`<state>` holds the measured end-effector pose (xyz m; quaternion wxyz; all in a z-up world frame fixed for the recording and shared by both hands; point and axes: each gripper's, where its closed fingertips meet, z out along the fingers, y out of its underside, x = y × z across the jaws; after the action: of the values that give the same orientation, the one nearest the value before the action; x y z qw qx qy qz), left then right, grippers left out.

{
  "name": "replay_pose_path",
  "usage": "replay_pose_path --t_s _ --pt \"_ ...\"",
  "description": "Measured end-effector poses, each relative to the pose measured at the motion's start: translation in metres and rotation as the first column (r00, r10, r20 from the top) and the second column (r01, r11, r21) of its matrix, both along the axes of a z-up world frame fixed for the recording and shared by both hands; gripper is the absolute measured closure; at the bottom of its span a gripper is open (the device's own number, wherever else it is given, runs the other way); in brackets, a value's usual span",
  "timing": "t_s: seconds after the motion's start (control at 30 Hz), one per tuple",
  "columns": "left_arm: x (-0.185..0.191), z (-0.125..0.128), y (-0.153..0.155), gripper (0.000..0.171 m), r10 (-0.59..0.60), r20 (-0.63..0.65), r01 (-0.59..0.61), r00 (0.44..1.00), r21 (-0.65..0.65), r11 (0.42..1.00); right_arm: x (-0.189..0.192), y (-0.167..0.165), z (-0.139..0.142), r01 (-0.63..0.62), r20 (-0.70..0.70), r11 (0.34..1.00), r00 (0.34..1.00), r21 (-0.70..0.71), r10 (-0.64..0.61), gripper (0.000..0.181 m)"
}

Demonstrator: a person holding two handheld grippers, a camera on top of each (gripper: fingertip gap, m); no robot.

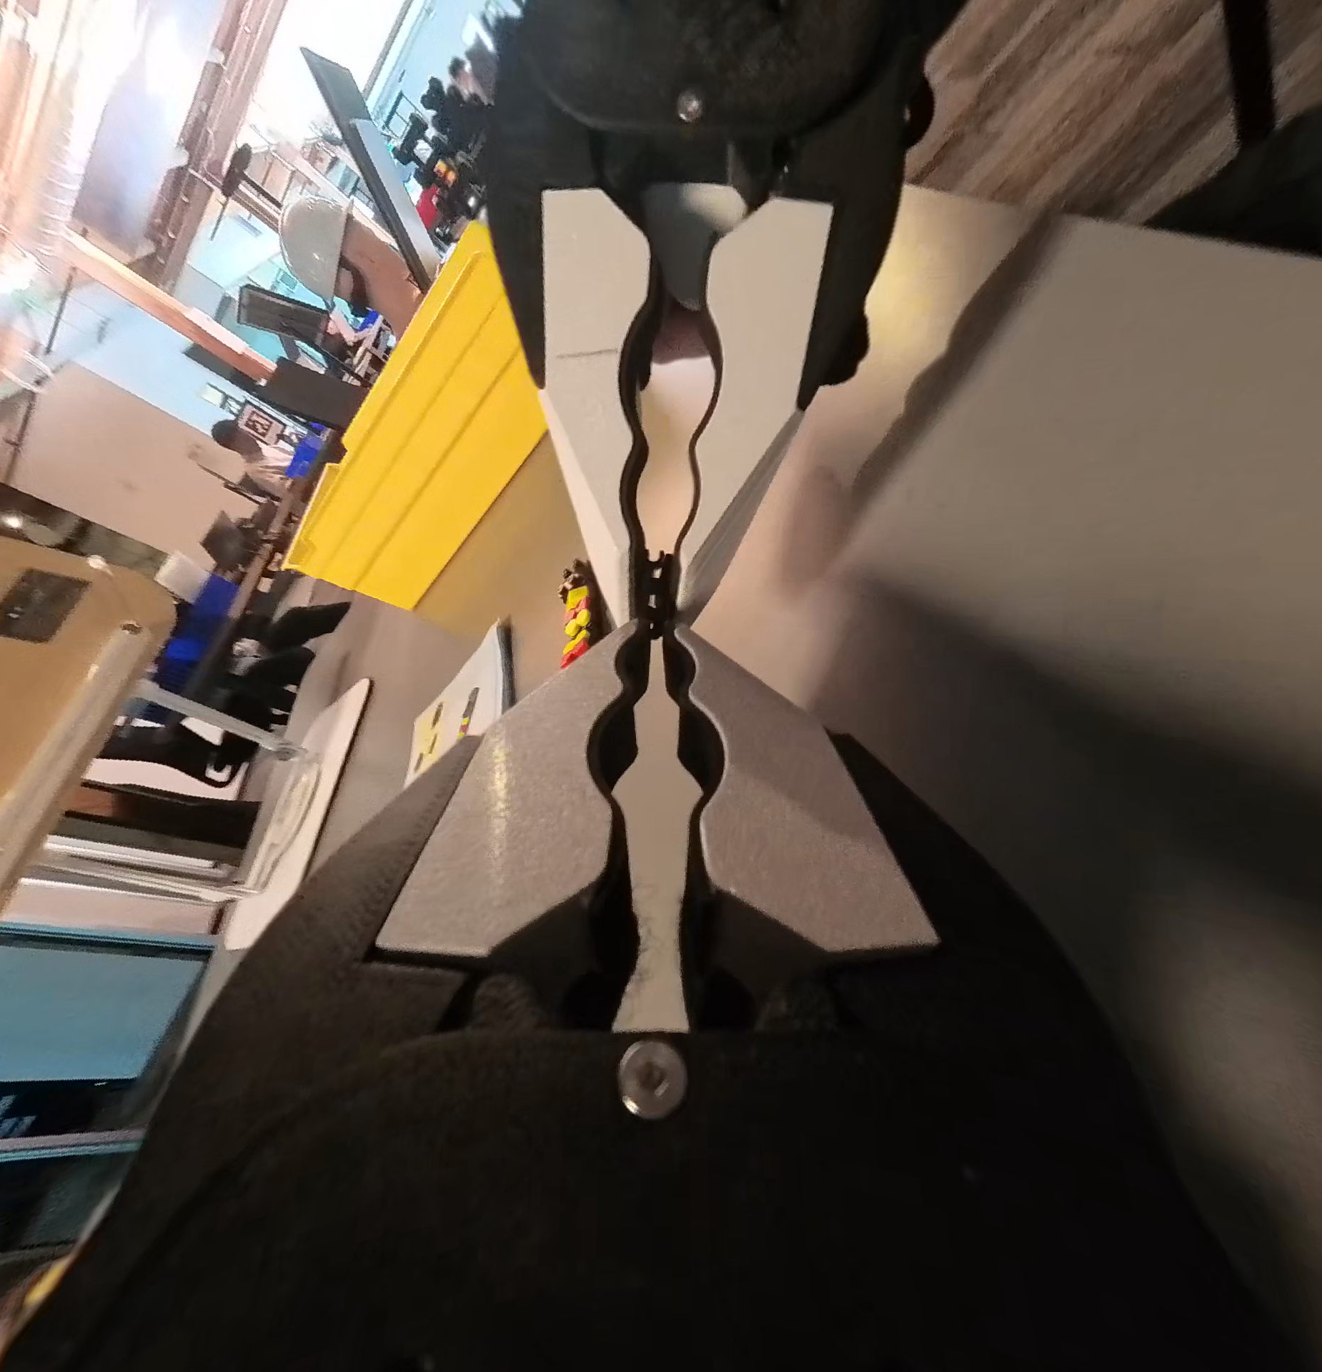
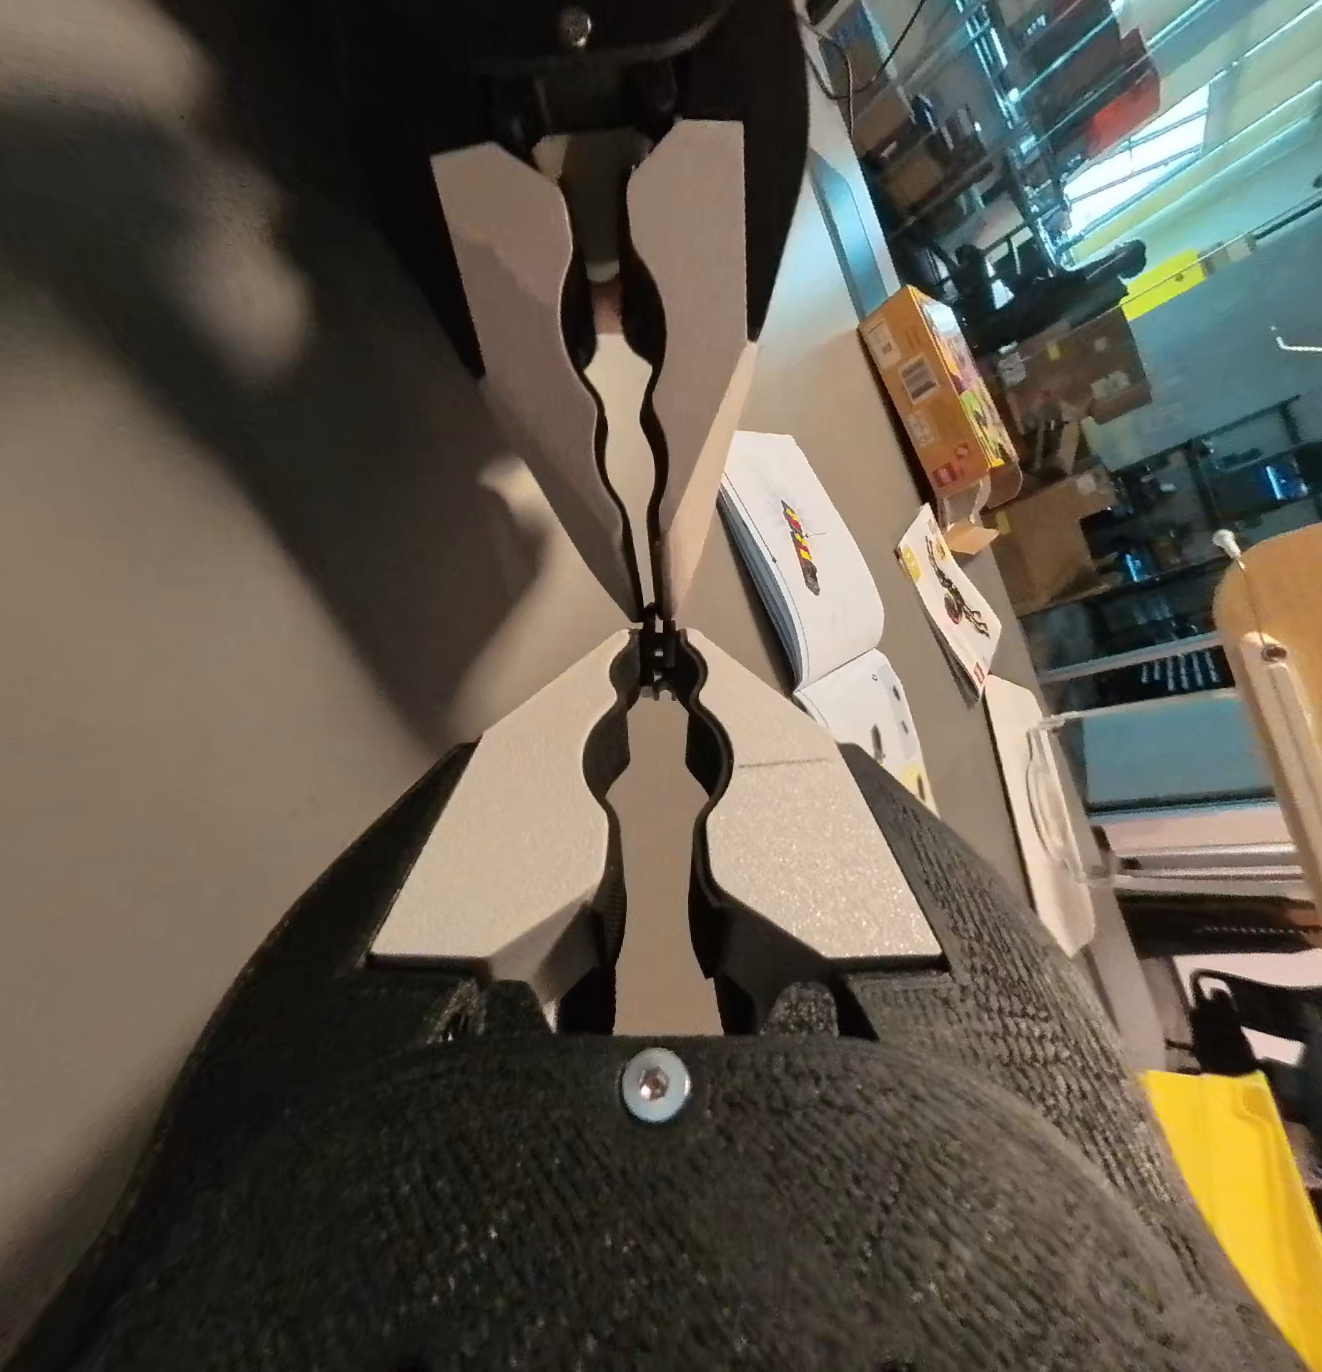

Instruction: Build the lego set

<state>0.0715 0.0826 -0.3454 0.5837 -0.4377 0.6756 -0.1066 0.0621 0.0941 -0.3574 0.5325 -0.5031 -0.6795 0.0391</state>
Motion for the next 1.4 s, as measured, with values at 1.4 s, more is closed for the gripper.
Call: replay_pose_path --t_s 1.4 --pt "0.001 0.041 -0.007 0.150 0.081 0.381 0.278 0.921 -0.787 0.550 -0.008 -0.006 0.062 0.018 -0.243 0.937 0.967 0.350 0.072 0.175"
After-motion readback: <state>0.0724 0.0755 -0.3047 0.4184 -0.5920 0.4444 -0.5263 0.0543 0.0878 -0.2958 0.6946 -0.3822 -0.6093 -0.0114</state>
